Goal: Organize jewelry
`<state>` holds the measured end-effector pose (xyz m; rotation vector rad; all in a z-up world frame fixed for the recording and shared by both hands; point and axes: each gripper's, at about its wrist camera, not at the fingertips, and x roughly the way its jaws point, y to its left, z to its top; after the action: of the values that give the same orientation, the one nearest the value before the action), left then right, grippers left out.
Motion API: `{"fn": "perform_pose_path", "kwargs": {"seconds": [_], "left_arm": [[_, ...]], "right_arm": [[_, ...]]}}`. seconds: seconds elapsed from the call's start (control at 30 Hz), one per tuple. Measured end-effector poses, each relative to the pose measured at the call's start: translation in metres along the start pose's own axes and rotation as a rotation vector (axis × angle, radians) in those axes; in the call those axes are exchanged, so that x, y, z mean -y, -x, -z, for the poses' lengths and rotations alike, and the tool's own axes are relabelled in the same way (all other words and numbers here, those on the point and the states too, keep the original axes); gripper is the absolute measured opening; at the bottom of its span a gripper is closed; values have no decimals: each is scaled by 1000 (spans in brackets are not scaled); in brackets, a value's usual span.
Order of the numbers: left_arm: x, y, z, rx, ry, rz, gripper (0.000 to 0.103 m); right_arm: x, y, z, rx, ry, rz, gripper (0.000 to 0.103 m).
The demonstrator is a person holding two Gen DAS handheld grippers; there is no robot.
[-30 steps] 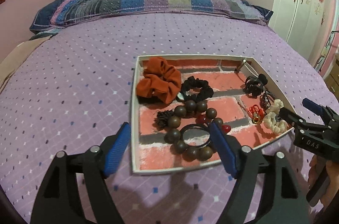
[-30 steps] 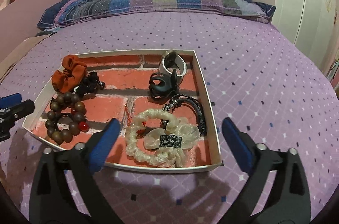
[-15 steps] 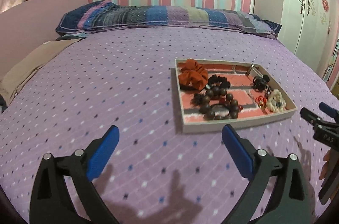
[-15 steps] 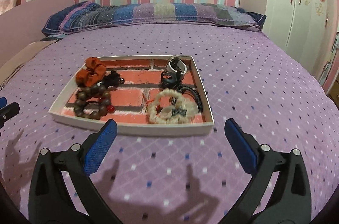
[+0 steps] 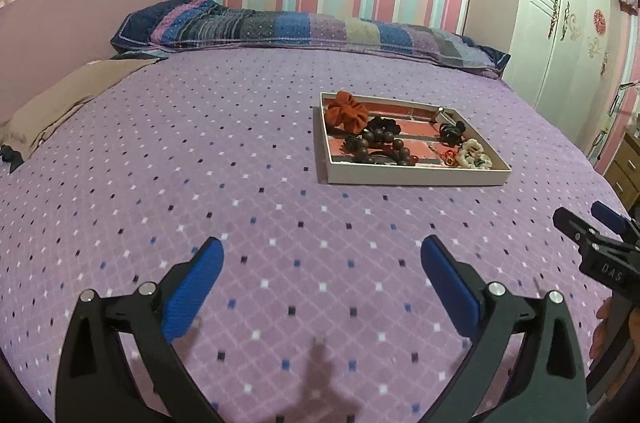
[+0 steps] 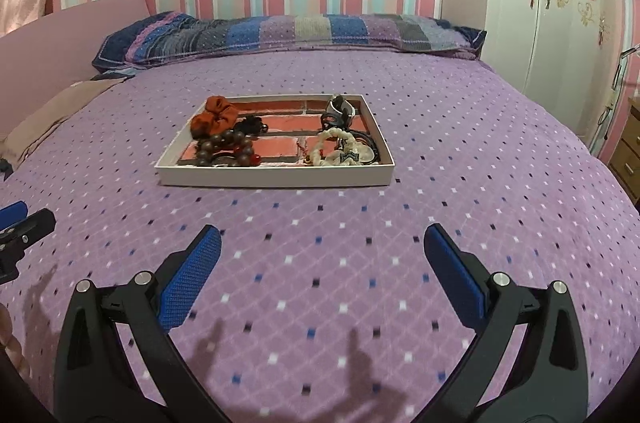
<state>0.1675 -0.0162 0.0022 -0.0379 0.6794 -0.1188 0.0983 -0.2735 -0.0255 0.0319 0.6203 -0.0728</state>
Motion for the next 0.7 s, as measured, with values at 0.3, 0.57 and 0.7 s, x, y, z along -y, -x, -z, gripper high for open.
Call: {"fn": "perform_pose_path", "kwargs": {"seconds": [0.3,0.57,0.7], "left_arm": [[9,30,16,29,-40,-35,97],[12,56,38,33,-37,-21,97],[15,64,50,35,-51,-21,97]], "right_arm": [[-10,39,17,29,4,10,99],[-8,68,45,7,2,11,99],[-10,78,61,5,3,24,99]]}}
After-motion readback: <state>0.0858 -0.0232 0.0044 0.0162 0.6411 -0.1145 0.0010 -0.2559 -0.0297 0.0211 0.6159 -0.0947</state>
